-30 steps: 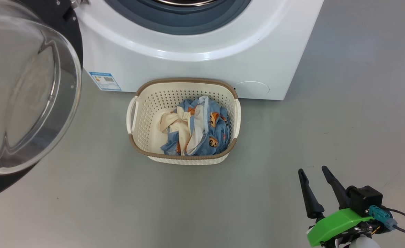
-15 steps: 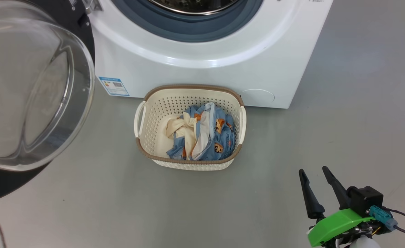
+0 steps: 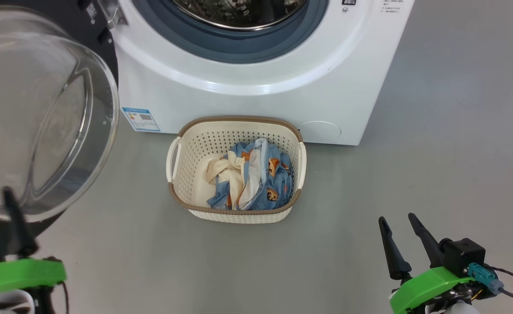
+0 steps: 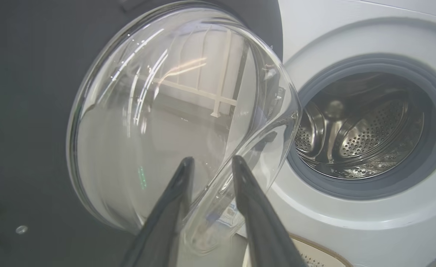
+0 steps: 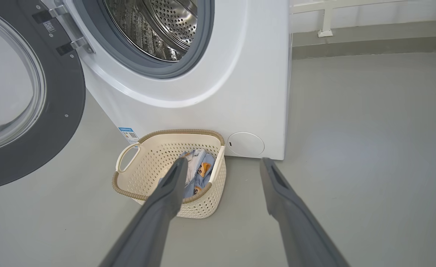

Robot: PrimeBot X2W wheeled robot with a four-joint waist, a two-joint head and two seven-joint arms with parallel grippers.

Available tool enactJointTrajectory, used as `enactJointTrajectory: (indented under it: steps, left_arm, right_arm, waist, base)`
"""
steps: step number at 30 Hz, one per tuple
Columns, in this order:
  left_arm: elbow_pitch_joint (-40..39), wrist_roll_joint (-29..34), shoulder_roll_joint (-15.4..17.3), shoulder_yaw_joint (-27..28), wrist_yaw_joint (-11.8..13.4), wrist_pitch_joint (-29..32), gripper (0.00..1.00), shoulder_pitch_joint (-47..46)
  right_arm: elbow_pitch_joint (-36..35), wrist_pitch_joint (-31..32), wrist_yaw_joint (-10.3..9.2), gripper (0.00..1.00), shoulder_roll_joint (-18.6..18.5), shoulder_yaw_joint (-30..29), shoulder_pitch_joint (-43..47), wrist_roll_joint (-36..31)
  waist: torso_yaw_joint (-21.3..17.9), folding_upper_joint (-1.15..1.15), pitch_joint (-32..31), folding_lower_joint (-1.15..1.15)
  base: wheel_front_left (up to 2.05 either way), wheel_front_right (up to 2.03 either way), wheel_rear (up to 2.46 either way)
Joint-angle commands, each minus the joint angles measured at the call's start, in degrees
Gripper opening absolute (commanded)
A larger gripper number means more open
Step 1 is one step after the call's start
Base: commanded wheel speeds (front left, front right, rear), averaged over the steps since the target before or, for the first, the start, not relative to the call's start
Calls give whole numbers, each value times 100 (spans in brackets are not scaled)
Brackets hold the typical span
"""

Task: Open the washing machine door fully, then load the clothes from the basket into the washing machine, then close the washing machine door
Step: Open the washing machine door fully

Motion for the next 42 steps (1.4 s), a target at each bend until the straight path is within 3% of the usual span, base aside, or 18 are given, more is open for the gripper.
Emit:
enactJointTrajectory:
  steps: [1, 12, 25, 42]
  left_arm:
    - [-205, -109, 192, 7, 56, -31, 100, 107]
    - [-569, 113, 191, -703, 51, -31, 100, 574]
    - [-656, 441, 191, -971, 2, -31, 100, 1137]
    - [-618, 680, 191, -1252, -14, -31, 100, 1458]
  right_arm:
    - [-163, -28, 9, 100, 7, 146, -11, 46]
    - [-543, -28, 9, 100, 7, 218, 90, -3]
    - [-1060, -28, 9, 100, 7, 346, 315, -117]
    - [-1373, -28, 9, 100, 7, 208, 659, -182]
  waist:
    - [-67, -1, -52, 0]
    - [-607, -1, -236, 0]
    - [-1351, -1, -524, 0]
    - [-1249, -1, -822, 0]
  base:
    - [0, 0, 0]
    - [0, 0, 0]
    - [0, 0, 0]
    - [0, 0, 0]
